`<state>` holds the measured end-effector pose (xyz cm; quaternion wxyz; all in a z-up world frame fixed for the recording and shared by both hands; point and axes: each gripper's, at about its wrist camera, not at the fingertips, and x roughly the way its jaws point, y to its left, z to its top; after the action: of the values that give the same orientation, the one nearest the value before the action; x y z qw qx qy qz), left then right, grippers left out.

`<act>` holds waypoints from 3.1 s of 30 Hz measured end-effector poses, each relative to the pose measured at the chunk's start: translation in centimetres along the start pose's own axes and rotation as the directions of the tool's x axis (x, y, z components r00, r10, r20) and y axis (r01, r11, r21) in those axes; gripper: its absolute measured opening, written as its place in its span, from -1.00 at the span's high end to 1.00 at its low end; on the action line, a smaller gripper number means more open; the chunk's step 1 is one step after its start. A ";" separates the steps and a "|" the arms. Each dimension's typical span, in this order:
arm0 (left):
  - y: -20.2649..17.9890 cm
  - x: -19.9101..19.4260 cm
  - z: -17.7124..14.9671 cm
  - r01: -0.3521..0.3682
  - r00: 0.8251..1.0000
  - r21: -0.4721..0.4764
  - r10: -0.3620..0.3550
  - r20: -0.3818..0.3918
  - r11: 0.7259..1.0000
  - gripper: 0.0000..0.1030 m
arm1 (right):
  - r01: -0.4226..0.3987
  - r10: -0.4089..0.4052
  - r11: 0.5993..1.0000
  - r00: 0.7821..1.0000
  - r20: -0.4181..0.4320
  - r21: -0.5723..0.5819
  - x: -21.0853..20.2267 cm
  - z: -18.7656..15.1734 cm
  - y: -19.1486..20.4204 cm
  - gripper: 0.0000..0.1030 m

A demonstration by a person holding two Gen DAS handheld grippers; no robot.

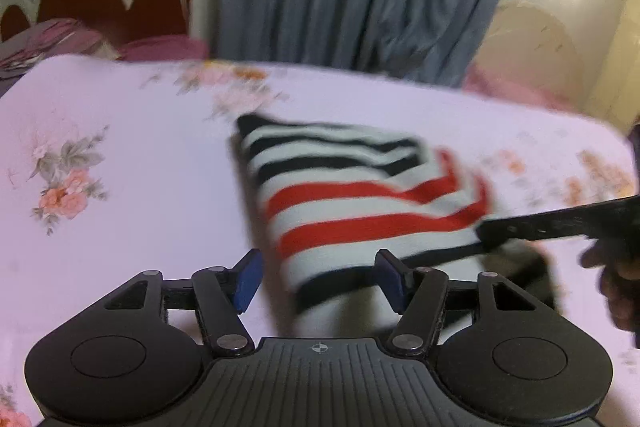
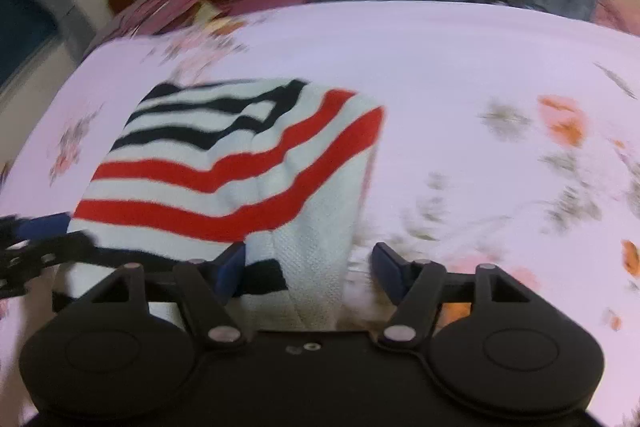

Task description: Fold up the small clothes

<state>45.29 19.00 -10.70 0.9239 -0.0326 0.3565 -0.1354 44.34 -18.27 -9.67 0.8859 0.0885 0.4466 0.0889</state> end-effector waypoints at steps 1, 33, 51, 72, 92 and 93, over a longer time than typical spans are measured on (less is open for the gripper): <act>-0.5 -0.6 -0.2 0.030 1.000 0.004 -0.030 0.005 1.000 0.18 | 0.019 -0.019 1.000 0.999 0.035 -0.013 -1.1 -0.1 0.1 0.00; -6.1 -2.1 -7.9 -0.117 0.989 0.059 0.121 -0.083 0.991 0.41 | 0.105 -0.117 0.943 0.993 -0.017 -0.314 -3.2 -8.4 5.1 0.93; -11.1 -8.3 -9.0 -0.182 0.983 0.068 0.183 -0.004 0.981 0.41 | 0.070 -0.050 0.968 0.995 0.086 -0.242 -11.2 -10.9 3.7 0.75; -17.5 -25.5 -14.1 -0.290 0.933 -0.053 0.294 0.205 0.956 -1.00 | 0.121 -0.078 0.982 0.959 0.271 -0.146 -26.4 -18.7 3.6 -0.98; -21.5 -31.3 -15.3 -0.269 0.919 -0.038 0.268 0.290 0.962 -1.00 | 0.158 -0.101 0.979 0.924 0.369 -0.128 -32.5 -21.5 4.2 -0.98; -21.4 -31.3 -15.3 -0.270 0.918 -0.042 0.270 0.290 0.962 -1.00 | 0.157 -0.099 0.979 0.923 0.371 -0.131 -32.5 -21.5 4.3 -0.98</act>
<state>8.04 7.52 1.66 0.9762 -0.0036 0.2170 -0.0002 7.62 -20.13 3.96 0.9612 0.0035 0.2718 0.0480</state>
